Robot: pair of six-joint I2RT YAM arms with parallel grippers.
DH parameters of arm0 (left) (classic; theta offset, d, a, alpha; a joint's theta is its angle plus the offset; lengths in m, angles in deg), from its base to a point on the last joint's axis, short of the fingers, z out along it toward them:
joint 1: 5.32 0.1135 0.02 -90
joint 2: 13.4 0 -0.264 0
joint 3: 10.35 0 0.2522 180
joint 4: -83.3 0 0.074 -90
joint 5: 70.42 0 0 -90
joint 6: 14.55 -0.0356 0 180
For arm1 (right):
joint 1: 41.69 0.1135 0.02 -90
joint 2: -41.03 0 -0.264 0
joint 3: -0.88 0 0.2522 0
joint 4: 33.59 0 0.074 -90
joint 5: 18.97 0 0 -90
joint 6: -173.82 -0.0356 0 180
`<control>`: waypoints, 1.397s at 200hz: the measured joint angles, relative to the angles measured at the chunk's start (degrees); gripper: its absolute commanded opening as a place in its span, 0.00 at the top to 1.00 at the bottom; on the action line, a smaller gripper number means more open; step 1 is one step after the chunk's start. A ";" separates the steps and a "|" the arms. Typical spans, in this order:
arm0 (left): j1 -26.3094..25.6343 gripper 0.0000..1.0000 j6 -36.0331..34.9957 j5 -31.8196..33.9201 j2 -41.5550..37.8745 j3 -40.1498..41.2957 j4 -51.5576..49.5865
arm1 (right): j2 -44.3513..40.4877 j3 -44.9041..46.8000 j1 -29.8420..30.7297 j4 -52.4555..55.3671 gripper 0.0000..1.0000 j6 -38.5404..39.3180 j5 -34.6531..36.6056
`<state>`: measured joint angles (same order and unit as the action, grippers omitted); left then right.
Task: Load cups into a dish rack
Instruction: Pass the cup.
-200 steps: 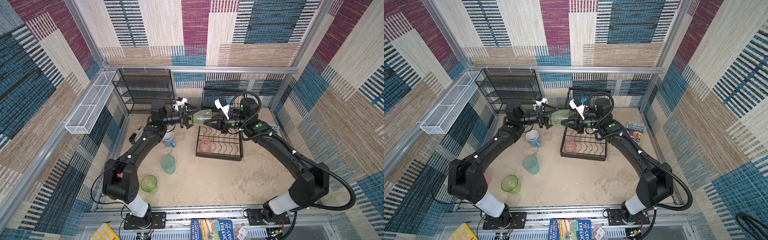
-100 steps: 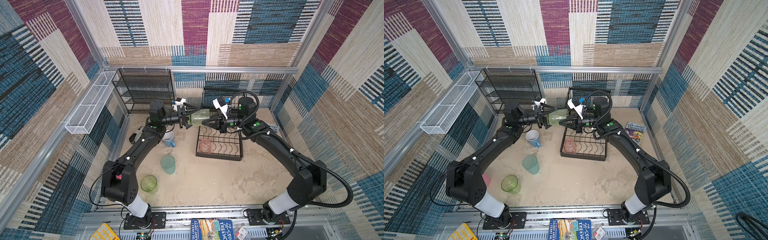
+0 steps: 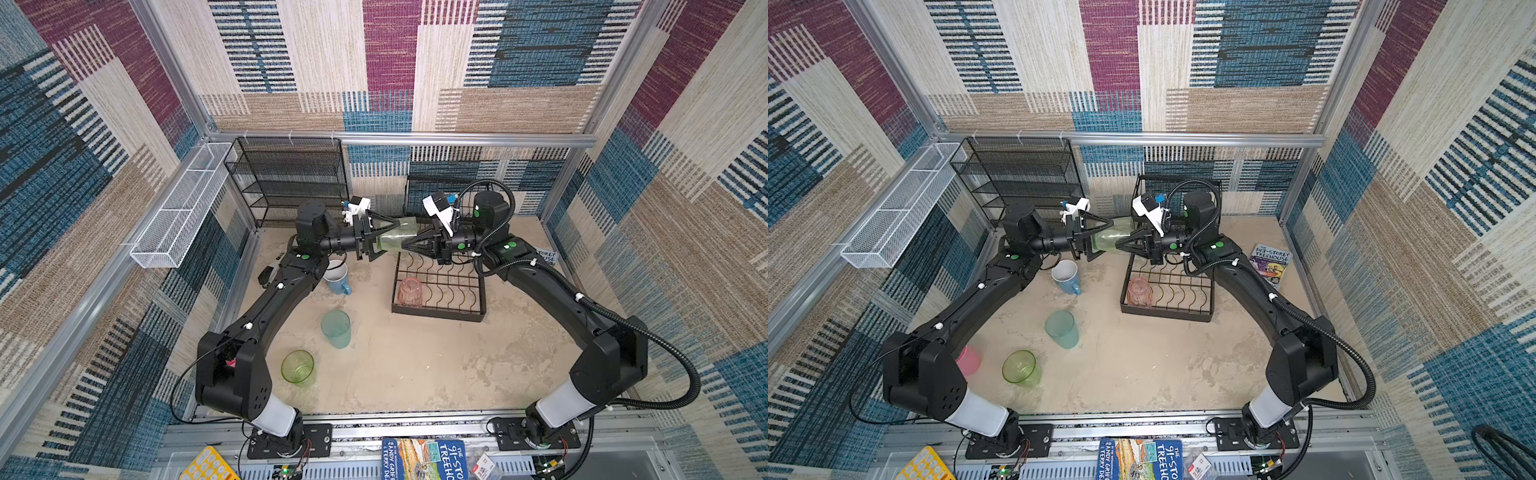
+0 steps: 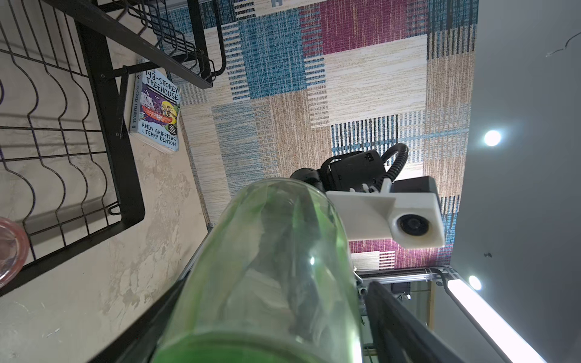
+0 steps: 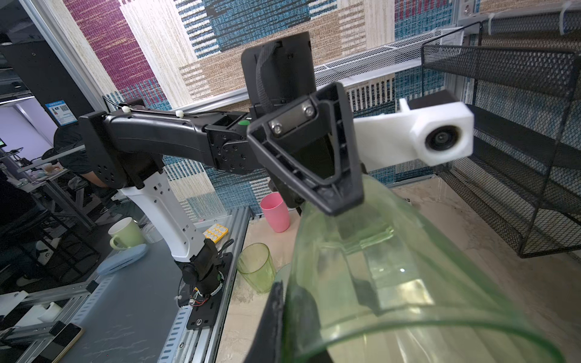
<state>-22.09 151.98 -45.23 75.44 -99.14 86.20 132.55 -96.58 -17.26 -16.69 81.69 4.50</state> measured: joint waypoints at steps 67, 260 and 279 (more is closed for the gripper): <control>0.35 0.26 -1.66 0.22 0.46 -0.15 -1.97 | 1.29 -0.92 -0.07 1.27 1.00 -0.15 -0.68; 2.89 0.31 -10.86 6.71 0.37 -2.75 -16.06 | -4.39 5.03 -1.95 2.19 0.30 -1.97 11.28; 2.86 0.31 -16.52 9.42 -0.15 -5.03 -23.04 | -7.69 8.31 -2.54 2.23 0.30 -2.86 14.73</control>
<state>-19.23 135.46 -35.81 75.29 -104.16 63.17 124.86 -88.27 -19.80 -14.46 78.83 19.24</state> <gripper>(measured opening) 0.789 0.698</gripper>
